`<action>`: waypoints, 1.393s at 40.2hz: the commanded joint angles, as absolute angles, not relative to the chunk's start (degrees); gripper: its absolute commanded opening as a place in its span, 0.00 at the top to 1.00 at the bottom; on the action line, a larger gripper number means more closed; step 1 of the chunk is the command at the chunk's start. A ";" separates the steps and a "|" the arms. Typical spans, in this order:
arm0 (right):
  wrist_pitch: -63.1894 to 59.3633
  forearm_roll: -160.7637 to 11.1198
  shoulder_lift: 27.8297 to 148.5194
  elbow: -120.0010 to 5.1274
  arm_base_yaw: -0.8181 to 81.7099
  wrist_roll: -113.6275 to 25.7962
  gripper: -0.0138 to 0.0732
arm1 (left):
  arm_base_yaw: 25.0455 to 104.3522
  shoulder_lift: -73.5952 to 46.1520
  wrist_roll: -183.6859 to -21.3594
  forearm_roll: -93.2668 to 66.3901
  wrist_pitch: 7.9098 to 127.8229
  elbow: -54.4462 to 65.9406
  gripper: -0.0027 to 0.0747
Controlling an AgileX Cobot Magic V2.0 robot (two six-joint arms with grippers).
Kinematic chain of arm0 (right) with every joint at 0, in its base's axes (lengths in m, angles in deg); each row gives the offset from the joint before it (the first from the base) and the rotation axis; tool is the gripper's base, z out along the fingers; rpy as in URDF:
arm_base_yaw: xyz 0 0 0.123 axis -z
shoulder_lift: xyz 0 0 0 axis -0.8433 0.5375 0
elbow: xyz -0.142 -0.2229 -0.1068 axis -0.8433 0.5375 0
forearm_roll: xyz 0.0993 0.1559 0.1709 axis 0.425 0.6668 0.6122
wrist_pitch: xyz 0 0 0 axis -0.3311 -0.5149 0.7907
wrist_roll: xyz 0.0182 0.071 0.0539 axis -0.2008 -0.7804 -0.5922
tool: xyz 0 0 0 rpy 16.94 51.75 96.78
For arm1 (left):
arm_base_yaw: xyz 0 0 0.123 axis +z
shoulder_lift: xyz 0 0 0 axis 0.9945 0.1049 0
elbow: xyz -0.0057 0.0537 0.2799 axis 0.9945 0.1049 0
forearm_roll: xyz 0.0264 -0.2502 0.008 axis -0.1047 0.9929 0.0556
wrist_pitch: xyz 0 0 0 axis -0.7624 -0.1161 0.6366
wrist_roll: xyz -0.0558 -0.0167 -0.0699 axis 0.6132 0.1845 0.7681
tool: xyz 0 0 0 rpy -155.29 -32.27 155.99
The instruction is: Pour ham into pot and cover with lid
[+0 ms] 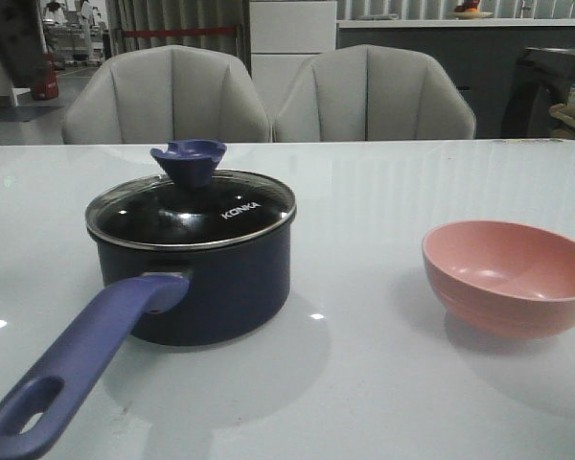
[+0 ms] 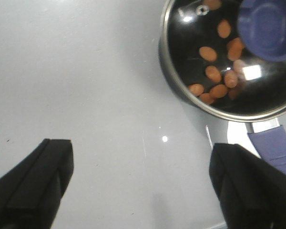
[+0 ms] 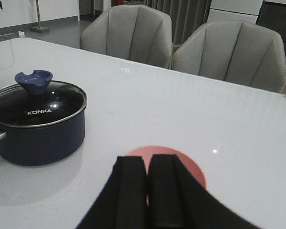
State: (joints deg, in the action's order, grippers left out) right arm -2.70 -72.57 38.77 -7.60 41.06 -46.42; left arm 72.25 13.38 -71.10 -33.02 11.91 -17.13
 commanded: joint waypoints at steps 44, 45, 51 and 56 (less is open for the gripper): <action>-6.85 -72.18 39.40 -9.04 40.95 -45.88 0.66 | 78.87 -69.24 -70.58 -31.41 70.99 48.06 0.18; -6.85 -72.18 39.40 -9.04 40.95 -45.88 0.66 | 78.87 -69.24 -70.58 -31.41 71.41 48.20 0.18; -6.85 -72.18 39.40 -9.04 40.95 -45.88 0.66 | 78.87 -69.24 -70.58 -31.41 71.16 48.33 0.34; -6.85 -72.18 39.40 -9.04 40.95 -45.88 0.66 | 78.87 -69.24 -70.58 -31.41 69.98 48.42 0.72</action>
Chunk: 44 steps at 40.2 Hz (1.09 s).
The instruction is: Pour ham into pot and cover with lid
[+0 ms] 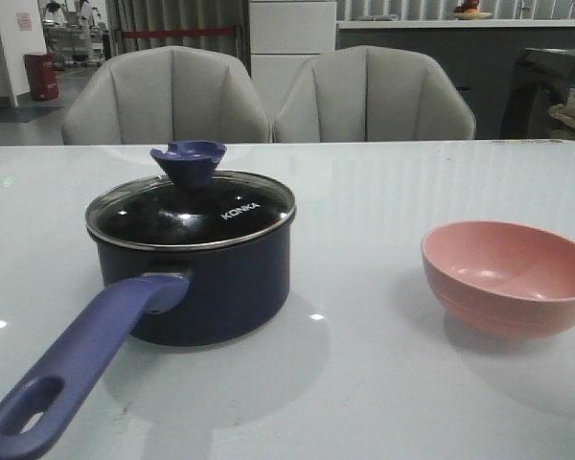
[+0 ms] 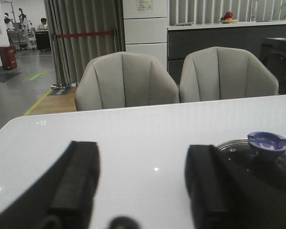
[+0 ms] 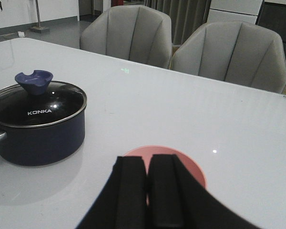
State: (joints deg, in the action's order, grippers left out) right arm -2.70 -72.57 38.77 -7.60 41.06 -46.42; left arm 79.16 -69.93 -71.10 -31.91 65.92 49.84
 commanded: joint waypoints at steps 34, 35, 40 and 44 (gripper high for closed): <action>-6.85 -72.18 39.40 -9.04 40.95 -45.88 0.66 | 79.27 -69.73 -67.48 -34.83 72.51 53.91 0.78; -6.85 -72.18 39.40 -9.04 40.95 -45.88 0.66 | 79.27 -69.91 -66.64 -35.51 73.06 54.92 0.78; -6.85 -72.18 39.40 -9.04 40.95 -45.88 0.66 | 79.27 -71.59 -64.34 -38.23 80.09 60.40 0.78; -6.85 -72.18 39.40 -9.04 40.95 -45.88 0.66 | 79.27 -72.88 -64.34 -38.48 83.54 64.33 0.78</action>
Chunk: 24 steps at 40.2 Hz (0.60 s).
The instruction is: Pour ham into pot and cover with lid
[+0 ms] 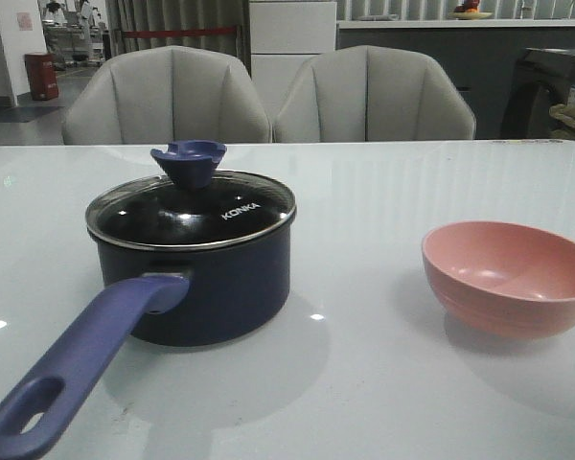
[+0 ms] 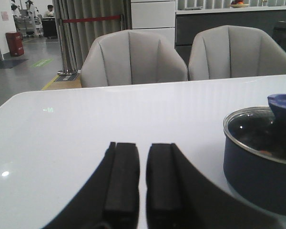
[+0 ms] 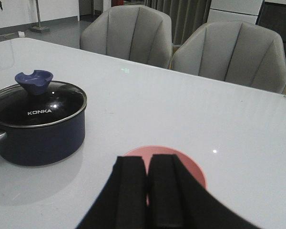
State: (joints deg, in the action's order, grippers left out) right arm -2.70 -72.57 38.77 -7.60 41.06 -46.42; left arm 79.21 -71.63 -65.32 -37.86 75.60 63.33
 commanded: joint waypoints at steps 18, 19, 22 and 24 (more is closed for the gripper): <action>-6.85 -72.18 39.40 -9.04 40.95 -45.88 0.66 | 80.41 -72.89 -62.72 -38.47 81.93 65.28 0.78; -6.85 -72.18 39.40 -9.04 40.95 -45.88 0.66 | 80.41 -72.89 -63.12 -38.47 81.93 65.28 0.78; -6.85 -72.18 39.40 -9.04 40.95 -45.88 0.66 | 80.41 -72.89 -63.12 -38.47 81.93 65.28 0.78; -6.85 -72.18 39.40 -9.04 40.95 -45.88 0.66 | 80.41 -72.89 -63.12 -38.47 81.93 65.28 0.78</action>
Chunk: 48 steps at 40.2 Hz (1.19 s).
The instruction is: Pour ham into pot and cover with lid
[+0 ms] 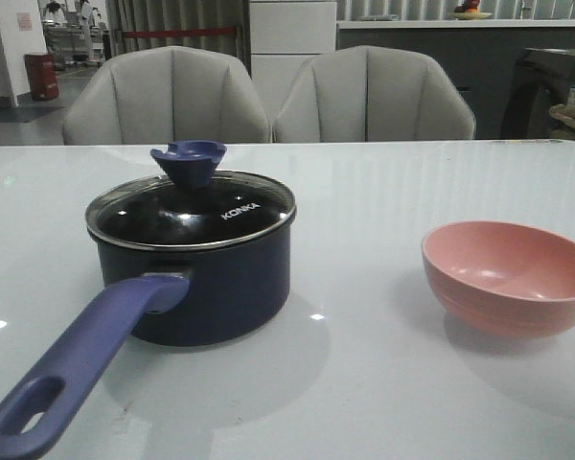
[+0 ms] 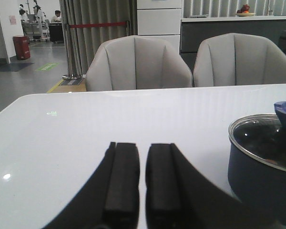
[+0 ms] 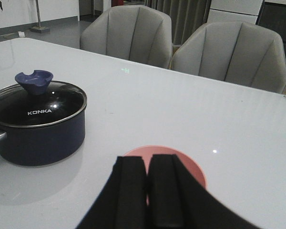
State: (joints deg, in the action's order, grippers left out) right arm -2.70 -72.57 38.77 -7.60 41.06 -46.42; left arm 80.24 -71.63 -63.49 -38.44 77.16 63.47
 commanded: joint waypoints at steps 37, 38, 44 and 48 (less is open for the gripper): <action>-6.84 -72.29 39.40 -8.81 40.95 -45.88 0.66 | 80.31 -72.89 -63.12 -38.47 81.93 65.28 0.78; -7.04 -72.56 39.40 -8.61 41.01 -45.88 0.66 | 80.31 -72.89 -63.12 -38.47 81.93 65.28 0.78; -12.70 -82.78 39.40 -5.85 41.44 -53.14 0.66 | 80.31 -72.89 -63.12 -38.47 81.93 65.28 0.78; -18.17 -90.50 39.40 -2.58 44.00 -62.38 0.66 | 80.31 -72.89 -63.12 -38.47 81.93 65.28 0.78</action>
